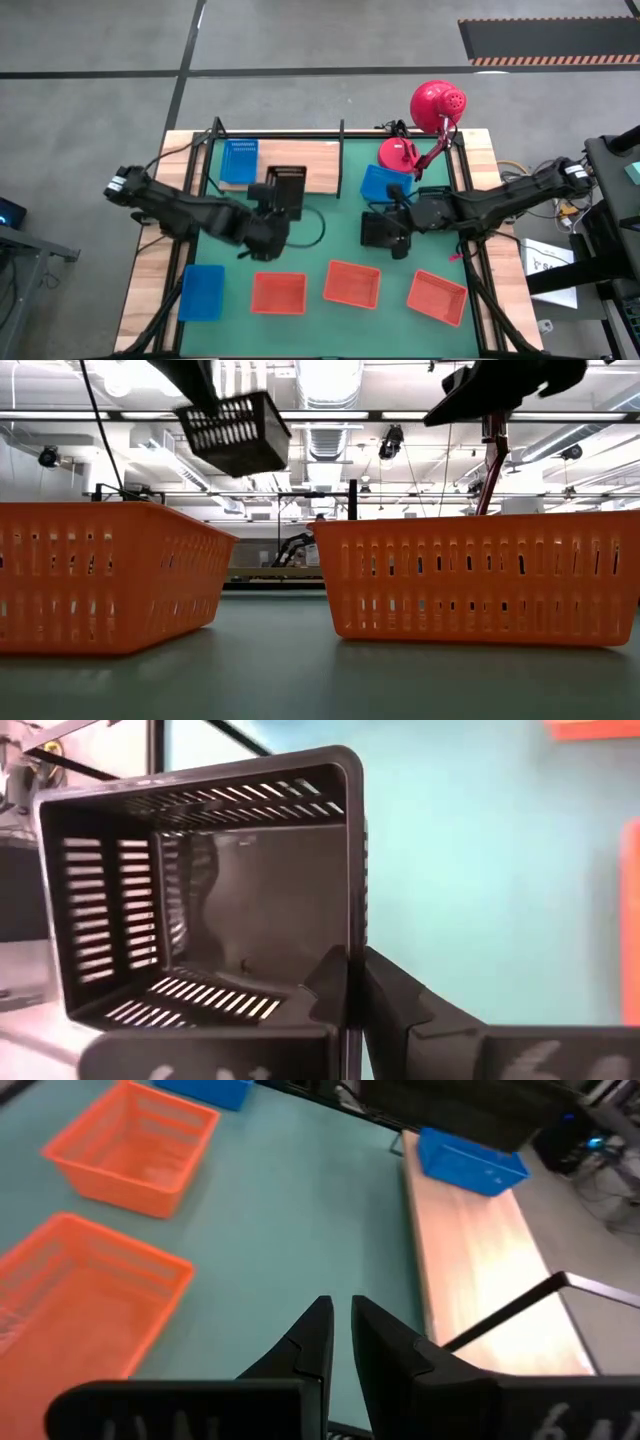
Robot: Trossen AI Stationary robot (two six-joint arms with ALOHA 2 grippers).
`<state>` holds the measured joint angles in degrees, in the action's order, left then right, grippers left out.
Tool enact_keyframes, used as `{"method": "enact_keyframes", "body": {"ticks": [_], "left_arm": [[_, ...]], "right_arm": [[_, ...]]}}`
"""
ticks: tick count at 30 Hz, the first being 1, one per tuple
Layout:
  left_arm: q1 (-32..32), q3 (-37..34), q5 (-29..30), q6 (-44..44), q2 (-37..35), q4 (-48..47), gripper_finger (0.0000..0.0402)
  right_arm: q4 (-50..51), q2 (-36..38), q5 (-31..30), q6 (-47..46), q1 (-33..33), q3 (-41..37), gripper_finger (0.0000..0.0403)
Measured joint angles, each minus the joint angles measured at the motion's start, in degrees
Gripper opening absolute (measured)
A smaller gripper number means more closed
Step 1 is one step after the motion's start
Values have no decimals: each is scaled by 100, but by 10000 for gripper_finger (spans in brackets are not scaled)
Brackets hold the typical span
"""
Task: Stack baskets on shelf by color
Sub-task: Put the left black bin on the shelf
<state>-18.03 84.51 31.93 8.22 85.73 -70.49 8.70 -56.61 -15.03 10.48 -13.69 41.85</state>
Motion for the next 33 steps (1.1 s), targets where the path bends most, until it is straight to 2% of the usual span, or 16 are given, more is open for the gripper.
{"method": "enact_keyframes", "body": {"ticks": [4,9,12,16,24,33], "left_arm": [[689,-234,6,-590,-1,211,0],[1611,-743,-78,-1195,-5,1180,0],[2111,-1185,-464,-1714,-4,1803,0],[2640,-1701,-858,-1872,-4,2201,0],[2932,-2194,-1026,-1975,-4,2512,0],[3045,-2267,-1032,-2654,7,2538,0]], "right_arm": [[-4,59,8,9,-175,0,32],[-1,71,12,63,-252,0,32],[1,71,6,61,-256,0,32],[3,71,7,56,-256,0,32],[2,71,5,59,-256,0,32],[1,71,5,-5,-256,0,32]]}}
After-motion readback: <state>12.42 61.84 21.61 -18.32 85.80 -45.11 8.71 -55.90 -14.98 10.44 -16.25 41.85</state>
